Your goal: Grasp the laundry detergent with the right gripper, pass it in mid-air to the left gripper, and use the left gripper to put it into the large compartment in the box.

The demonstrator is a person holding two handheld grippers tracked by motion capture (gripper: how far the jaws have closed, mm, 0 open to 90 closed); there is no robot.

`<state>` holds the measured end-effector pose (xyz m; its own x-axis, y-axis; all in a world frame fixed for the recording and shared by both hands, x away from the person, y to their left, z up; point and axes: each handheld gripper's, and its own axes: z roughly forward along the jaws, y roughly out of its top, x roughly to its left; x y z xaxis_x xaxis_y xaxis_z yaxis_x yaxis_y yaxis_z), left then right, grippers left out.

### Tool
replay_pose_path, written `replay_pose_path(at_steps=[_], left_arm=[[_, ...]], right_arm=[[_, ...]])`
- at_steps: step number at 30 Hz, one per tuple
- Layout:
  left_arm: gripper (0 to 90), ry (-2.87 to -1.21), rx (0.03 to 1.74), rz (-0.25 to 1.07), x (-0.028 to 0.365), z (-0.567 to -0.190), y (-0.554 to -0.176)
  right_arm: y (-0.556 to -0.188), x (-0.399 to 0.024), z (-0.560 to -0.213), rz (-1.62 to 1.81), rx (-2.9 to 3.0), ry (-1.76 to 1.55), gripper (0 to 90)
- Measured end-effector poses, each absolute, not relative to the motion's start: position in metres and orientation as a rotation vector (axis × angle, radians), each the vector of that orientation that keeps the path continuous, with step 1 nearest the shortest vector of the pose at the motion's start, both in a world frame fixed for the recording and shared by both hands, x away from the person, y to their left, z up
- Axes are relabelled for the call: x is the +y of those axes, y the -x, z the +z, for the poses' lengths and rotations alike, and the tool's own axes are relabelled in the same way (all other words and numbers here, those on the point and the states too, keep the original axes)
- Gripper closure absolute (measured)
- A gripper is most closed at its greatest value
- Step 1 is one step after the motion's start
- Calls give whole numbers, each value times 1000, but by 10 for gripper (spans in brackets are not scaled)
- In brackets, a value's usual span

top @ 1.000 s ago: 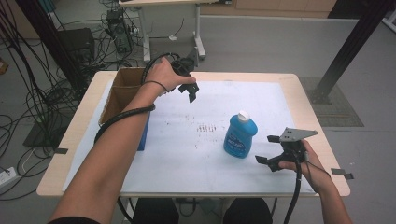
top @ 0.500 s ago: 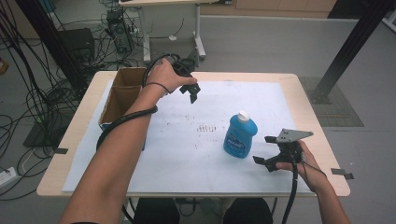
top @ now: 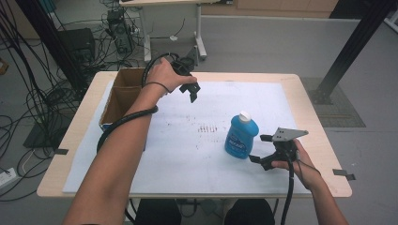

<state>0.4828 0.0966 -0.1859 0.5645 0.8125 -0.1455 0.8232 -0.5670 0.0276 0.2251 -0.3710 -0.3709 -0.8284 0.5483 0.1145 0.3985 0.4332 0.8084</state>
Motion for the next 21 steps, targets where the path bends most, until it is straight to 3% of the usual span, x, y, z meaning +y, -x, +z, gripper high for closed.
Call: replay_pose_path(at_steps=[21], left_arm=[[65,-2709,1415,-180,87,-188,-483]], right_arm=[[-238,-363,-385,1437,2528,-781,35]])
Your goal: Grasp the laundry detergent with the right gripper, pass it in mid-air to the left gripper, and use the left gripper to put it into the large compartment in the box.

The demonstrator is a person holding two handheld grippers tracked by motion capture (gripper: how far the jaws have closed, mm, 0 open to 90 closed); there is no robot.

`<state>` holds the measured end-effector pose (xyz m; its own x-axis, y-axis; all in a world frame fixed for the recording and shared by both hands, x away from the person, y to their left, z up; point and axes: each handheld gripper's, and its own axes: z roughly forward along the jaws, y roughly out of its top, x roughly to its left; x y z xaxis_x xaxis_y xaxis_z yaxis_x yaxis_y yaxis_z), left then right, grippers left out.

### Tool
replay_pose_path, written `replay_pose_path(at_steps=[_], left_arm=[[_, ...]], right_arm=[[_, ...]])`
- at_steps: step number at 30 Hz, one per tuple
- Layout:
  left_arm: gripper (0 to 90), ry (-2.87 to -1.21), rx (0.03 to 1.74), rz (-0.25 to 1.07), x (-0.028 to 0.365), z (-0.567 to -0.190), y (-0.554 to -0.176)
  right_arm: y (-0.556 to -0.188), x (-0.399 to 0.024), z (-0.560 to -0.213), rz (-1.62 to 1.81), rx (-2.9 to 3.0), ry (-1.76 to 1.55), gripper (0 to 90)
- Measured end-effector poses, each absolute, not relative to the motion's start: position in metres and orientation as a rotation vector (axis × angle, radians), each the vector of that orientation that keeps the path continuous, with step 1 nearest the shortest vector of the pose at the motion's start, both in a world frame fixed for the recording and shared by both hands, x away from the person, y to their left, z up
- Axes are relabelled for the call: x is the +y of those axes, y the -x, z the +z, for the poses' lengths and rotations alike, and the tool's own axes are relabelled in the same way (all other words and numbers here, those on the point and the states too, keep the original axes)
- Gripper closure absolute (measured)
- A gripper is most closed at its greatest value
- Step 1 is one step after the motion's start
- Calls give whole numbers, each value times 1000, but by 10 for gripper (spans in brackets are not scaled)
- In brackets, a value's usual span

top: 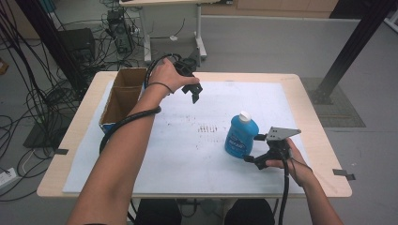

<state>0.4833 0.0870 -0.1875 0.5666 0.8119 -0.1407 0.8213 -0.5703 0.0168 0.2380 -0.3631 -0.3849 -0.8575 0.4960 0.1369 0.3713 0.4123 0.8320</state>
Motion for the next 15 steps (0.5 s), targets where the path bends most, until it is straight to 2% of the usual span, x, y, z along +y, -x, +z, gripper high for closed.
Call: replay_pose_path(at_steps=[15], left_arm=[[65,-2724,1401,-190,83,-191,-485]], right_arm=[[-241,-360,-388,1461,2533,-757,35]])
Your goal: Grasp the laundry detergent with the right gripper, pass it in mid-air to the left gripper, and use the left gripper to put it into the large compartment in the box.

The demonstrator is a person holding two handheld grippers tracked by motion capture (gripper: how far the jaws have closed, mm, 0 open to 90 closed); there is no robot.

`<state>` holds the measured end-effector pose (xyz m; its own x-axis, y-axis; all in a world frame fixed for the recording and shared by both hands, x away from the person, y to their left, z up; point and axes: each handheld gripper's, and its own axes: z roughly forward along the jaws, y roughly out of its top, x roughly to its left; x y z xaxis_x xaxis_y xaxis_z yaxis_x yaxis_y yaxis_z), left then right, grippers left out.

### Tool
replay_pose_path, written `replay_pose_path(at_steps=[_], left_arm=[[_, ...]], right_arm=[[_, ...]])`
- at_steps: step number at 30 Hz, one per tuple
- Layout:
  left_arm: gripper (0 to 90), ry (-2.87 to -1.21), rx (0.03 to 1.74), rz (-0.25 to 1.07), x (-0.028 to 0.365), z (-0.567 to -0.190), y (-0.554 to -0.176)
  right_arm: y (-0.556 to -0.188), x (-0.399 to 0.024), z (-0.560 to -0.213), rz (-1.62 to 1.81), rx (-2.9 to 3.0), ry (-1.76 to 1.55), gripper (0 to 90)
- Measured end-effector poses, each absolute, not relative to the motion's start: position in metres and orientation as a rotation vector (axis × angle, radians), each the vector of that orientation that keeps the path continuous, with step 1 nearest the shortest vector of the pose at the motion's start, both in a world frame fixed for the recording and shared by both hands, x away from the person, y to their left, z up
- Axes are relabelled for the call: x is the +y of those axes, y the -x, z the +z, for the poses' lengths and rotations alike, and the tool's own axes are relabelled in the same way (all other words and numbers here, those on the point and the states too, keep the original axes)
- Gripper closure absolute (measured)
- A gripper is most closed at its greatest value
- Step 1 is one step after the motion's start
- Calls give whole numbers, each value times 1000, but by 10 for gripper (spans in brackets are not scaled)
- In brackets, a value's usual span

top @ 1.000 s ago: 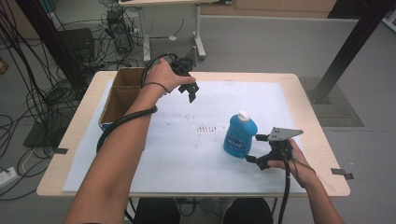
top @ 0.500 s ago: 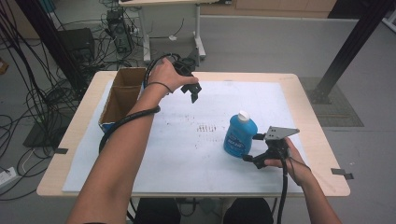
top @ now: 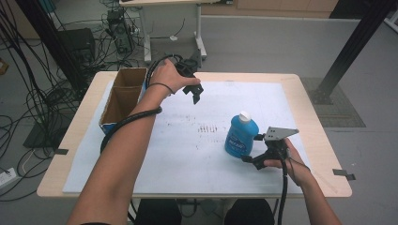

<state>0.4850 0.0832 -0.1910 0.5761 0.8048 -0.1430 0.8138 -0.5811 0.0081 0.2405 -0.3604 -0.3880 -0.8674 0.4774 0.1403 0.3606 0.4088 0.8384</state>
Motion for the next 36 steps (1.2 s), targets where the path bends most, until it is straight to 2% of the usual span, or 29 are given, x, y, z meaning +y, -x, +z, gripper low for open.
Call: replay_pose_path(at_steps=[36], left_arm=[[66,-2738,1385,-193,80,-194,-487]], right_arm=[[-239,-359,-387,1444,2532,-772,33]])
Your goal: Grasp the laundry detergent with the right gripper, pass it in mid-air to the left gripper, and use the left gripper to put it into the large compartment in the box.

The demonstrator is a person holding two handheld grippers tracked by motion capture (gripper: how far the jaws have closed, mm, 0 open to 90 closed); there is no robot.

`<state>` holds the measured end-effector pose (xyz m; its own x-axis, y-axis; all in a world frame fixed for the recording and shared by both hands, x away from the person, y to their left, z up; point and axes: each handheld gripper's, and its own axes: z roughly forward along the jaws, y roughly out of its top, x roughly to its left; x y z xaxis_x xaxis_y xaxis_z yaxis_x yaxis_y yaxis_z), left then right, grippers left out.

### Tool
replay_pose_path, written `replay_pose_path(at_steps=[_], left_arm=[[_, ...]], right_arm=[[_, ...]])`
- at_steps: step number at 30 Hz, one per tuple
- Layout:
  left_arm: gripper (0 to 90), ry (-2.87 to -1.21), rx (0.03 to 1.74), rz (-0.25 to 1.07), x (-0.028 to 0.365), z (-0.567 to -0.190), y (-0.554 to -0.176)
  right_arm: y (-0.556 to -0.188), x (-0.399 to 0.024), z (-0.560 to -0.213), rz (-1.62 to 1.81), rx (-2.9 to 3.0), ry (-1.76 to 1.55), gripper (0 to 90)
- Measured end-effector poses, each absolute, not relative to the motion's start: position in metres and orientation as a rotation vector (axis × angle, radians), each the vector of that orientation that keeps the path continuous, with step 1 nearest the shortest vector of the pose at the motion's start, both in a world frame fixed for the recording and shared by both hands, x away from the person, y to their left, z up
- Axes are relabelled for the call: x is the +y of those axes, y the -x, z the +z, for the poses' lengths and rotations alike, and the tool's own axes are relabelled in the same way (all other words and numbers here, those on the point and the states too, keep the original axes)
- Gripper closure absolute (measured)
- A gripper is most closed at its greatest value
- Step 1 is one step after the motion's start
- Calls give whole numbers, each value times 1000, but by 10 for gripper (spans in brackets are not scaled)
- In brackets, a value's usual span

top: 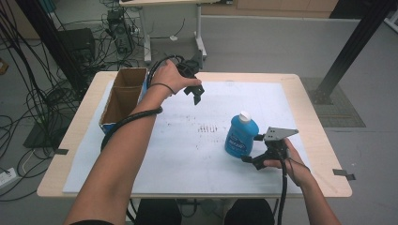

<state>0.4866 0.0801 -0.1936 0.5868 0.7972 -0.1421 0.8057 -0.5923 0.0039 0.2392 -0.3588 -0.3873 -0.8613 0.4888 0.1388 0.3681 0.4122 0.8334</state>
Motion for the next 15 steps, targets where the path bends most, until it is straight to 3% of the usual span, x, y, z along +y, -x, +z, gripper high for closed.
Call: replay_pose_path(at_steps=[15], left_arm=[[65,-2740,1382,-202,78,-194,-487]], right_arm=[[-238,-359,-384,1443,2522,-772,32]])
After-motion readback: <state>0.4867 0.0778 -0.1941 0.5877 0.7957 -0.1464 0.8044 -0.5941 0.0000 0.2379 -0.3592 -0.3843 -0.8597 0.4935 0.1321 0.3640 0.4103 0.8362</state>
